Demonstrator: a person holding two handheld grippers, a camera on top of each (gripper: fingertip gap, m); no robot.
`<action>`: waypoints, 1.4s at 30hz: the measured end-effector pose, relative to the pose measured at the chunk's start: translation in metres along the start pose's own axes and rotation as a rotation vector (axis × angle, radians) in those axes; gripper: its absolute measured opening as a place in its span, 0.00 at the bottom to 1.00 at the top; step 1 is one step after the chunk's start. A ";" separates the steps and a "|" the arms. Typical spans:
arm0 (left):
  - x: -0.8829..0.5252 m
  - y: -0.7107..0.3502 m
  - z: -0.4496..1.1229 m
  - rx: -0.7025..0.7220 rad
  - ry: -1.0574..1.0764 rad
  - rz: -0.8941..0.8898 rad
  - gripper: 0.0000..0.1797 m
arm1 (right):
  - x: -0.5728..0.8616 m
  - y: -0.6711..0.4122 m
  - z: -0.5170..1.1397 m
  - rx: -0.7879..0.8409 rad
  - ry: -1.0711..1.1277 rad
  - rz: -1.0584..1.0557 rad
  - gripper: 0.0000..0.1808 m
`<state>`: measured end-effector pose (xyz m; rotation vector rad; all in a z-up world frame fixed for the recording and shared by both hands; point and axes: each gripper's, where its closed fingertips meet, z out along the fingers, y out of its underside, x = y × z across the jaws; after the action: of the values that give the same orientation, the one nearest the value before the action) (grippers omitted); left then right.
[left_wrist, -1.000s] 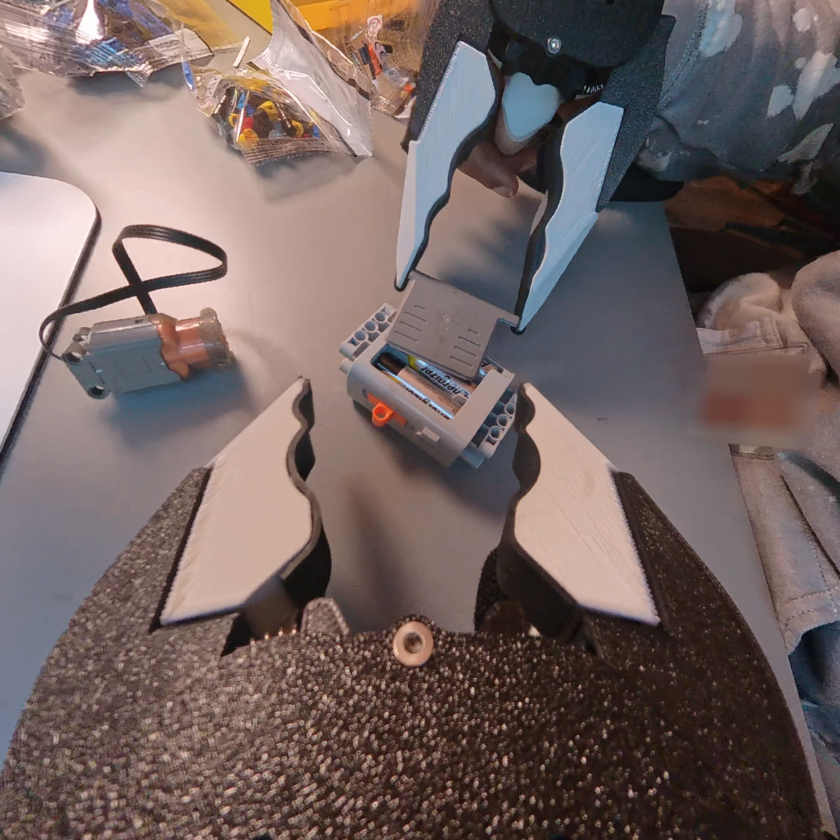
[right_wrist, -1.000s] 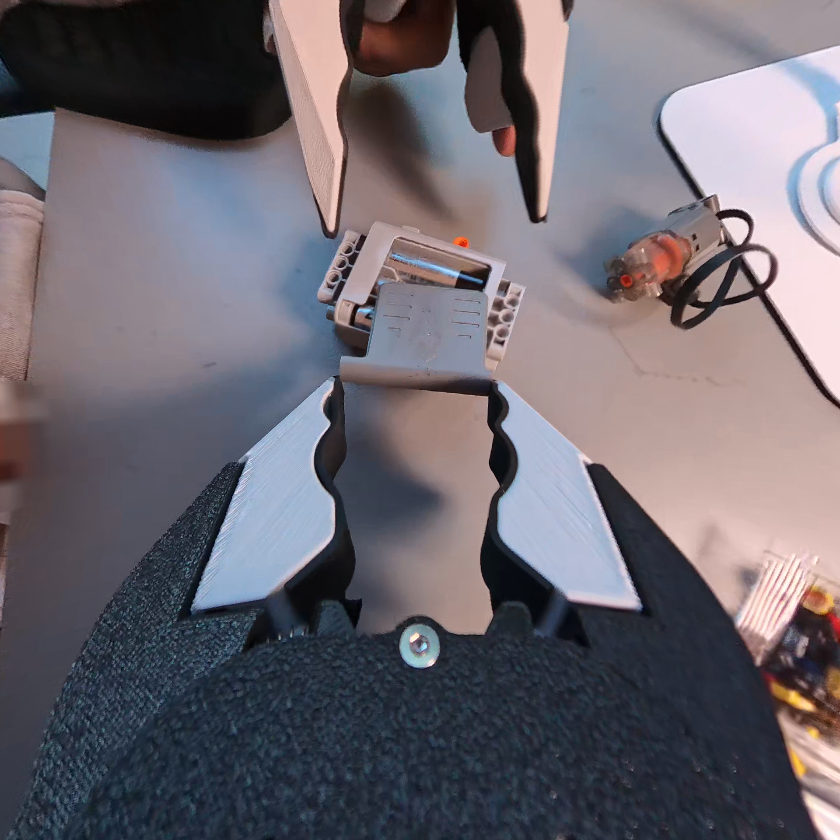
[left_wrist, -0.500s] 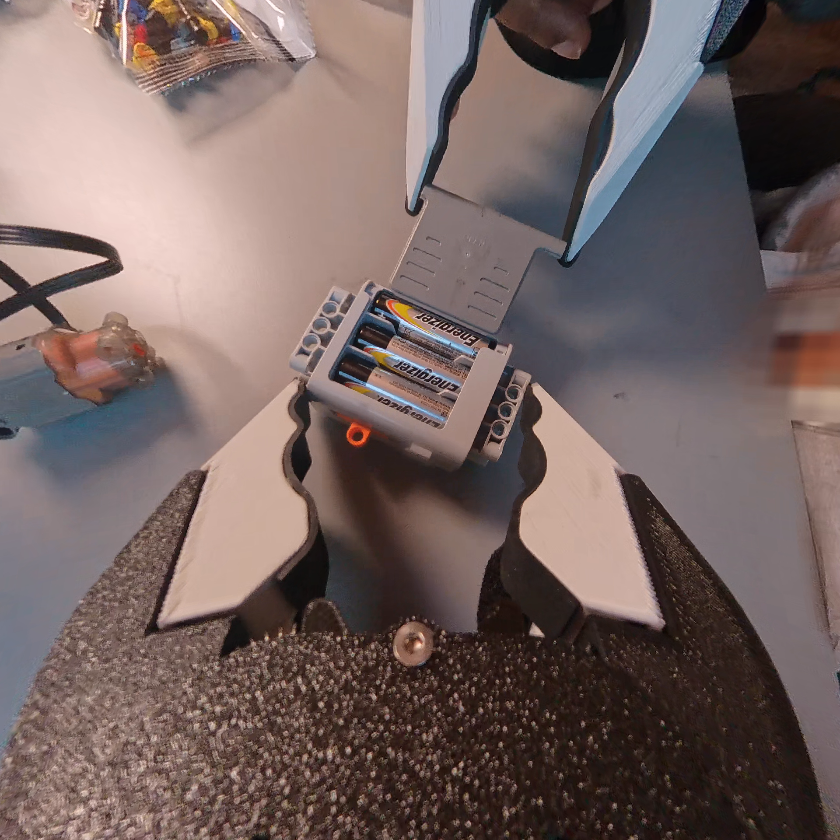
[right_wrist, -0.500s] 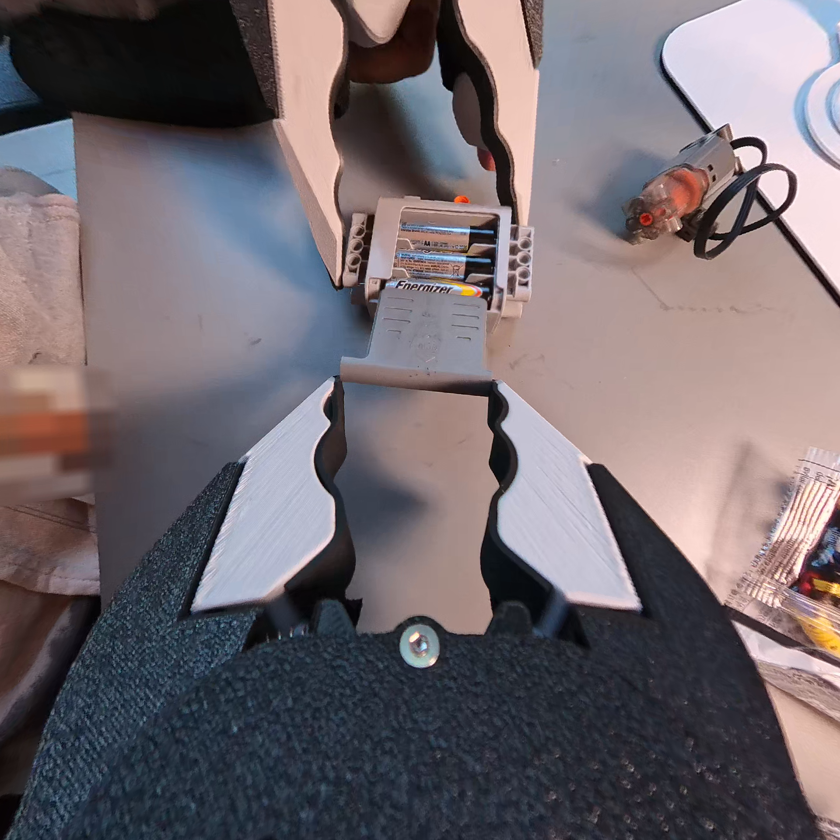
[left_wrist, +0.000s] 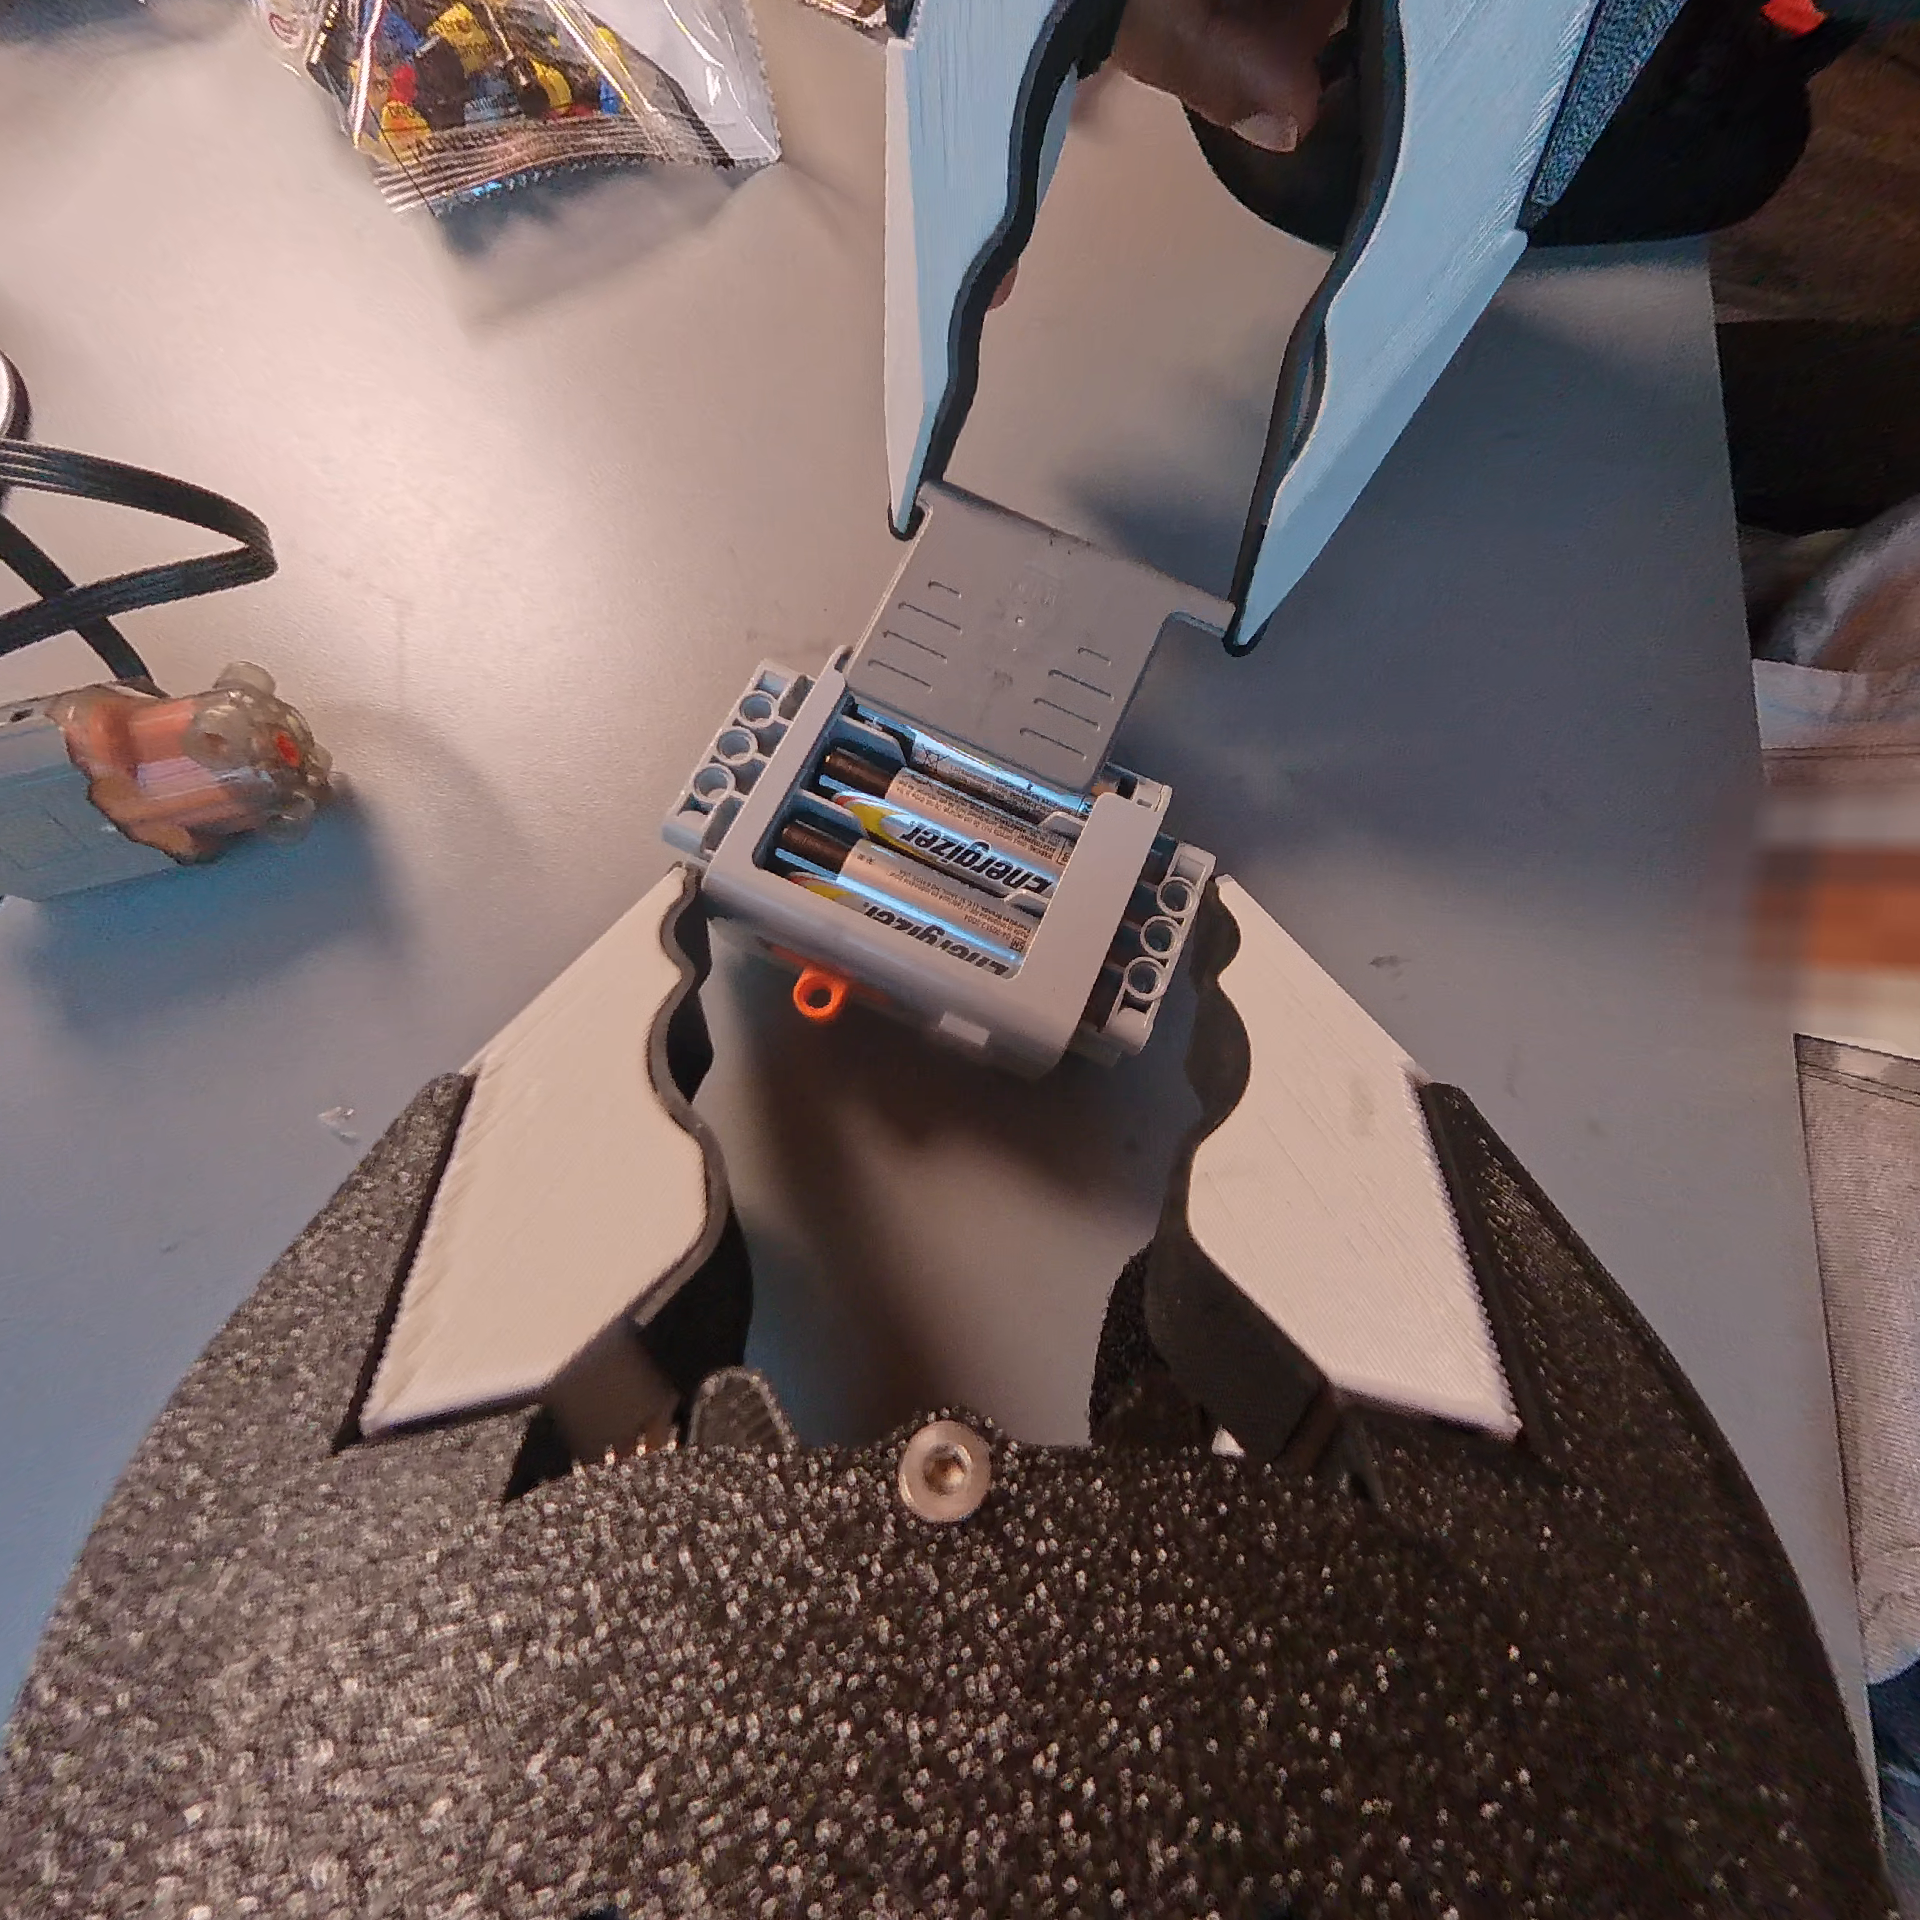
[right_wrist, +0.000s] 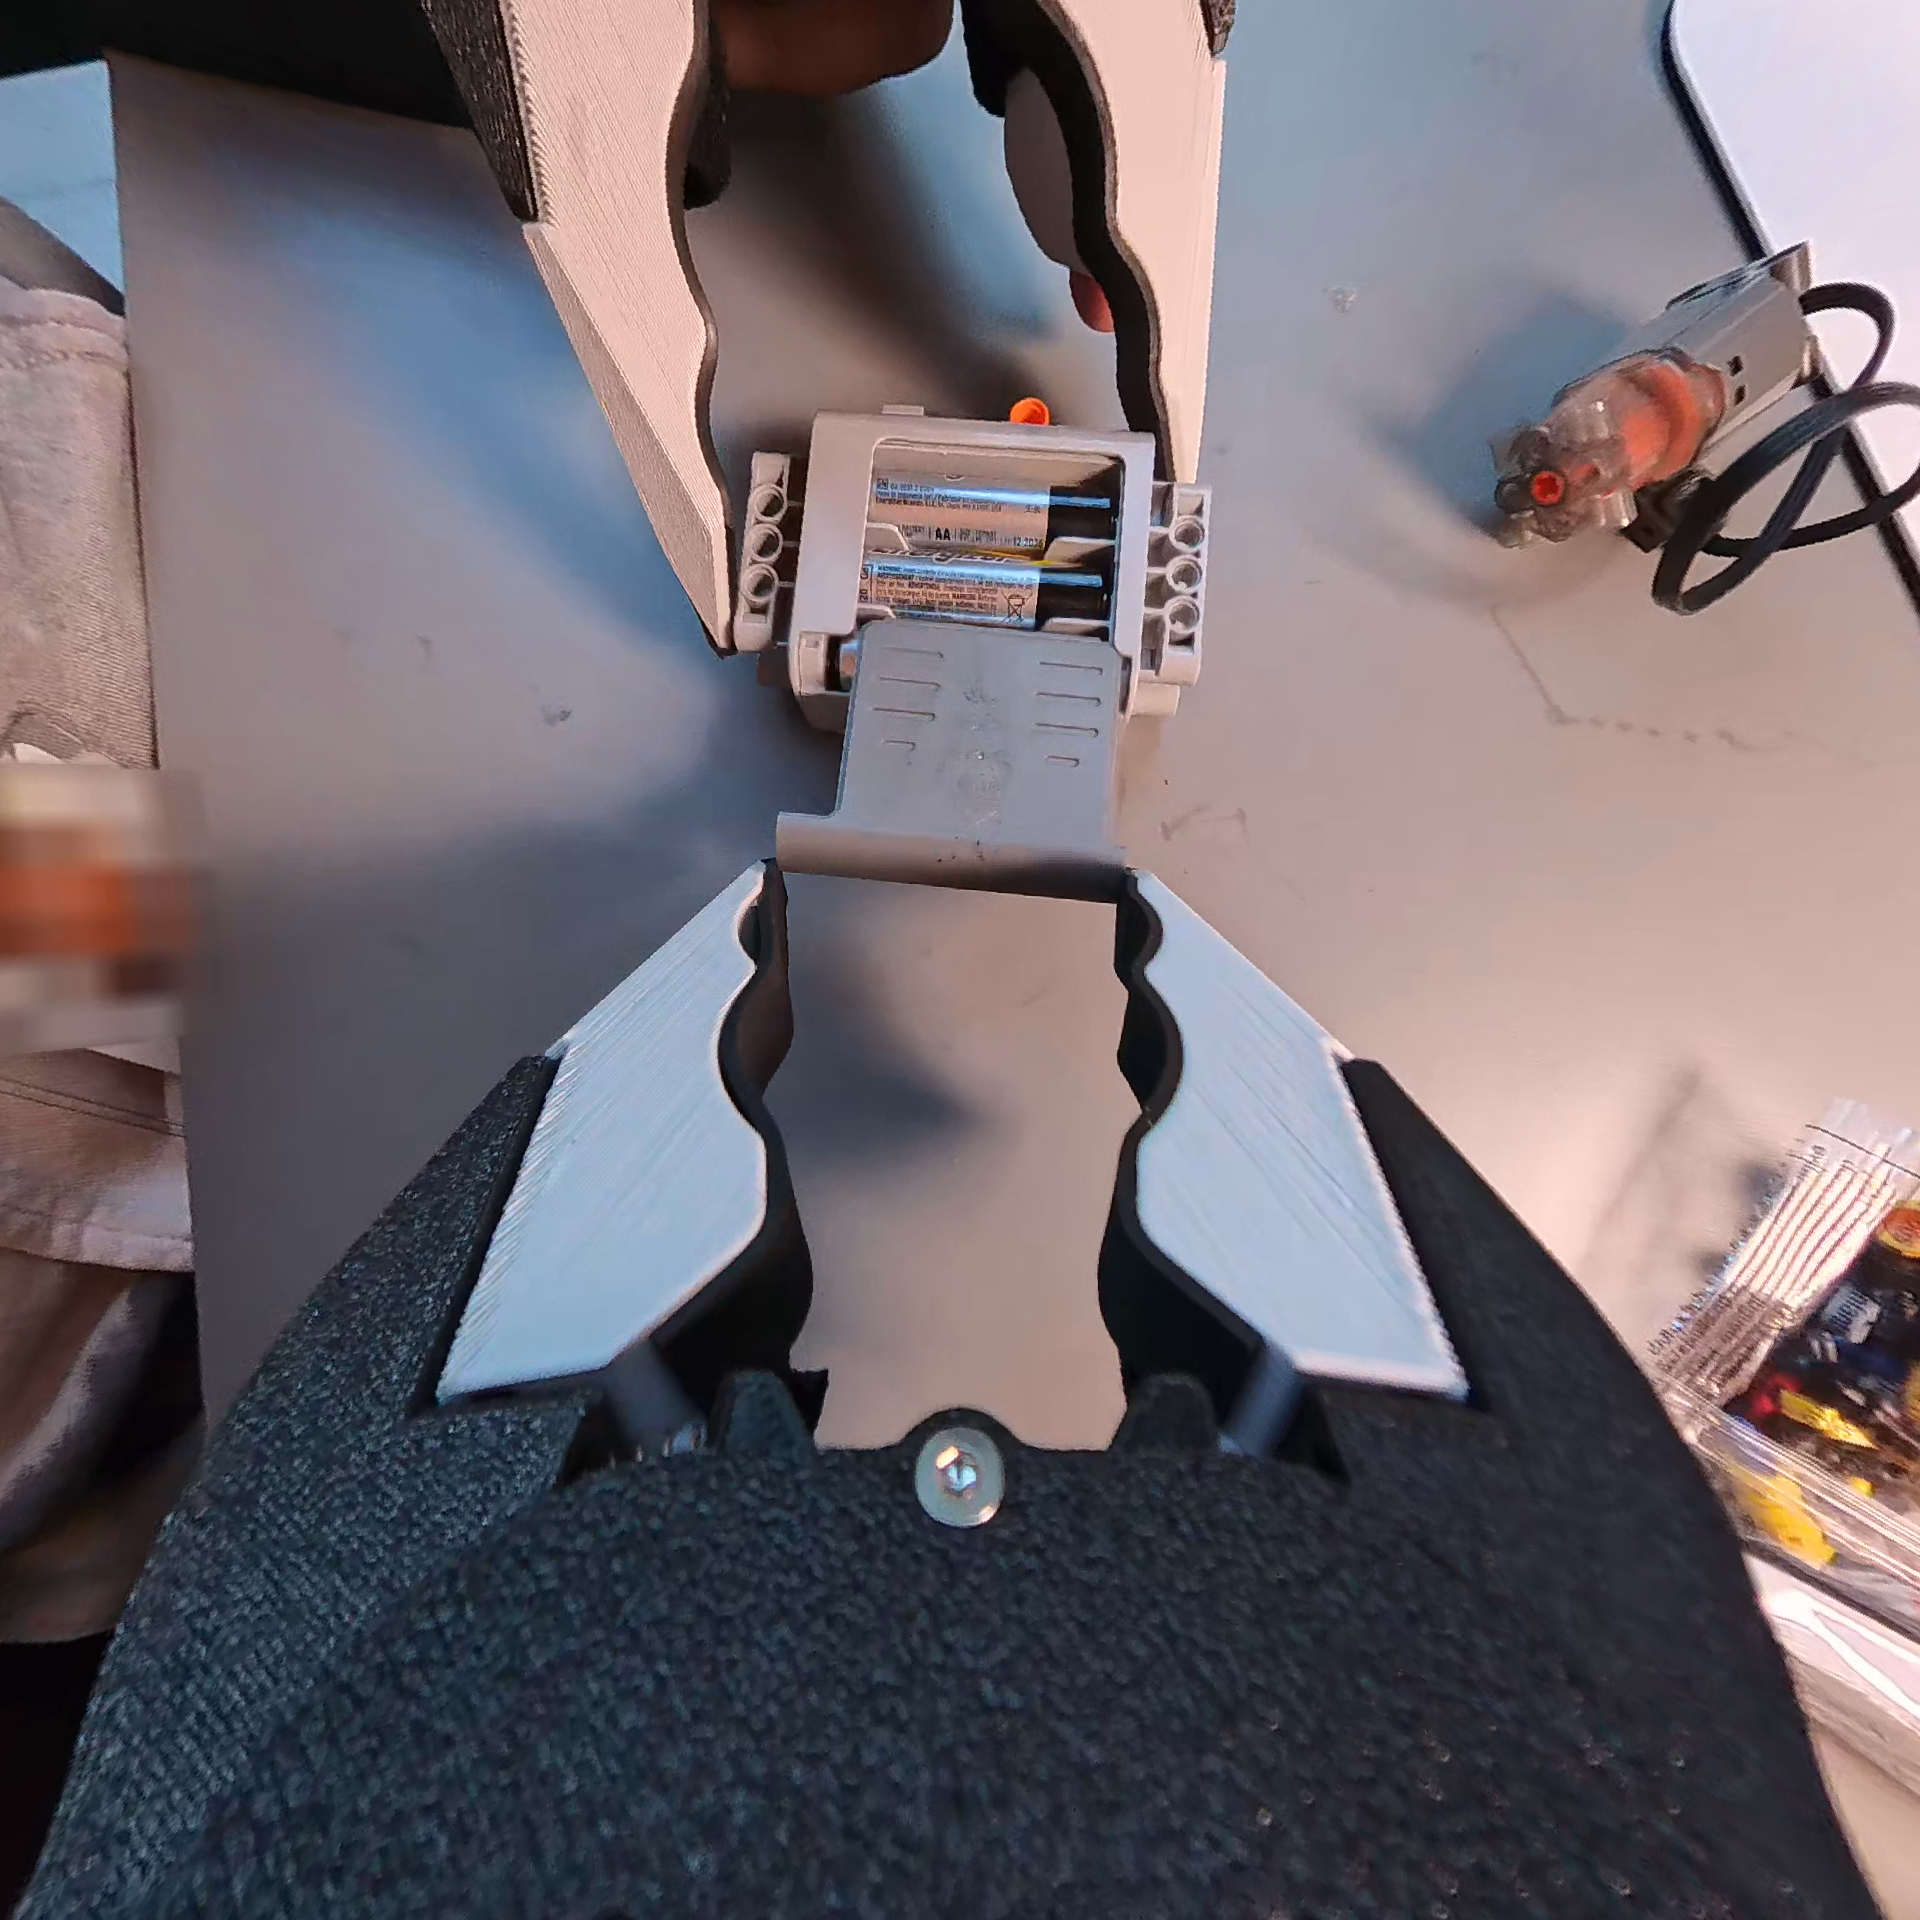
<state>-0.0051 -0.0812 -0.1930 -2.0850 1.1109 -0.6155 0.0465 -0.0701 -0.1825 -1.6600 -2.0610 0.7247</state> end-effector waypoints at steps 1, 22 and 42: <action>0.000 0.000 0.000 0.001 0.000 0.000 0.51 | 0.000 0.000 0.001 -0.006 -0.001 0.000 0.35; 0.000 0.000 0.000 0.002 -0.007 0.002 0.51 | 0.001 0.000 0.011 -0.139 0.008 -0.025 0.35; 0.001 0.000 0.001 -0.007 -0.025 0.015 0.50 | 0.002 -0.008 0.014 -0.262 -0.019 -0.017 0.34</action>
<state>-0.0039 -0.0818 -0.1938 -2.0835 1.1148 -0.5769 0.0311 -0.0718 -0.1889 -1.7752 -2.2598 0.4820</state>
